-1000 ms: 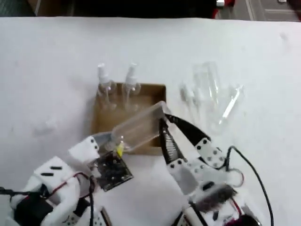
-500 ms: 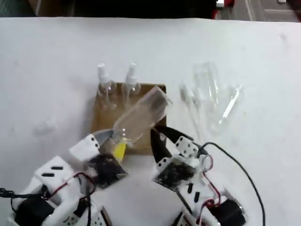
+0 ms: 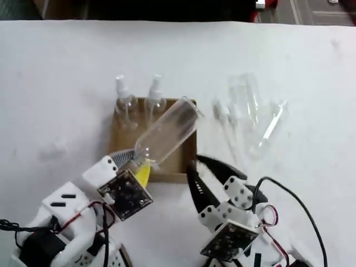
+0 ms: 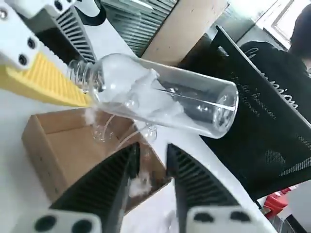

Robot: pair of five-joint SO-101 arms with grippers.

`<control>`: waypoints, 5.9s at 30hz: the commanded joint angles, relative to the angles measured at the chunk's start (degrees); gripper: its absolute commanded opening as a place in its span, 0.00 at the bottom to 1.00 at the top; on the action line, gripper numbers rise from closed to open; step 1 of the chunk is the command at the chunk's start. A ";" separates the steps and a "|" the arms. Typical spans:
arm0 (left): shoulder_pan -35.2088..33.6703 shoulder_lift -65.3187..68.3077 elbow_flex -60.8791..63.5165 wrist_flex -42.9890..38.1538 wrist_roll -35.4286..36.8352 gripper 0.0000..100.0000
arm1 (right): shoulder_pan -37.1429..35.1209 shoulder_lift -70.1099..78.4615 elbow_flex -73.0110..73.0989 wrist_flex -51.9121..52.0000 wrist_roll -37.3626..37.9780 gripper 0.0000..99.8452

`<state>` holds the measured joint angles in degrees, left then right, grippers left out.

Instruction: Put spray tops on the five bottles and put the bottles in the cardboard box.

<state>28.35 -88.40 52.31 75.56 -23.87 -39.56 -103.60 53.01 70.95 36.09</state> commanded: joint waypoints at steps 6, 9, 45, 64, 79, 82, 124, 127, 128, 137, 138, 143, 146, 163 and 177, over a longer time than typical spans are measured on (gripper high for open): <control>1.10 0.57 0.53 -2.02 1.14 0.02 | -1.10 0.13 -2.73 -0.40 10.46 0.29; 4.53 0.57 3.78 -3.96 1.23 0.02 | -1.10 0.13 -4.84 -1.71 13.89 0.29; 11.38 0.57 6.15 -5.36 1.32 0.02 | -0.75 0.22 21.71 -17.89 50.20 0.25; 10.95 0.13 -0.79 0.97 7.91 0.26 | -0.04 0.22 14.33 -15.08 49.93 0.02; -2.86 -12.53 -12.04 9.93 4.48 0.26 | 19.03 0.57 9.49 -17.63 33.93 0.02; -12.18 -17.63 -12.04 8.79 4.31 0.26 | 24.84 0.66 11.78 -21.49 16.00 0.02; -64.40 -15.78 35.69 -20.84 28.92 0.20 | 27.91 40.31 30.51 -56.57 -43.60 0.02; -65.80 -15.78 35.69 -20.84 28.92 0.20 | 25.45 40.22 34.81 -63.25 -38.95 0.02; -65.89 -15.78 35.69 -20.84 28.92 0.20 | 25.80 40.31 34.73 -62.73 -38.59 0.02; -65.89 -15.78 35.87 -20.84 28.92 0.20 | 27.91 40.22 36.04 -60.18 -32.35 0.04; -65.80 -15.78 35.96 -20.84 28.92 0.20 | 28.62 39.96 37.01 -60.44 -30.15 0.05; -65.80 -15.78 35.87 -20.84 28.92 0.20 | 28.70 39.78 38.42 -60.44 -26.90 0.02; -65.80 -15.78 35.96 -20.84 28.84 0.20 | 28.97 39.78 38.42 -60.44 -26.64 0.02; -65.80 -15.78 36.13 -20.84 28.75 0.20 | 32.13 39.69 39.65 -56.22 -26.46 0.14; -65.80 -15.78 37.98 -24.26 28.84 0.20 | 32.13 19.91 37.98 -29.32 -26.37 0.25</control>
<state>-37.05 -103.78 90.64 53.41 4.35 -8.18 -75.12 90.90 35.69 8.84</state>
